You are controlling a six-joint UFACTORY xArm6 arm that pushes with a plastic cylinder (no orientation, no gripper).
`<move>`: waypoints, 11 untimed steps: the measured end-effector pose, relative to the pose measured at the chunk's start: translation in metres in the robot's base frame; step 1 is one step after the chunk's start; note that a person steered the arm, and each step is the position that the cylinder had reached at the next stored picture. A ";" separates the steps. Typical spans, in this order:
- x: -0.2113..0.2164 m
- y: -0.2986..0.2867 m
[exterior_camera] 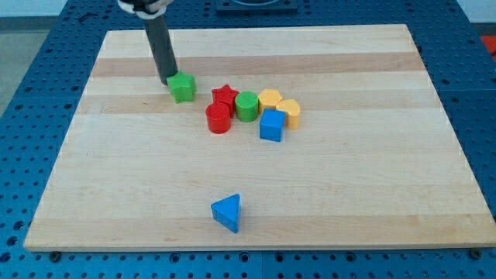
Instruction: Push the green star slightly to the down
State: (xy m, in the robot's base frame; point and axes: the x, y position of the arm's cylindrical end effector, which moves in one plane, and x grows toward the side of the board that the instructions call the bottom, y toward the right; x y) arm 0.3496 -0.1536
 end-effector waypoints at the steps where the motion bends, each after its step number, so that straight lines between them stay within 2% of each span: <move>1: 0.028 -0.003; 2: 0.020 -0.039; 3: 0.000 -0.051; 4: -0.008 -0.039; 6: -0.015 0.022; 9: 0.073 0.025; 10: 0.094 0.025; 11: 0.094 -0.004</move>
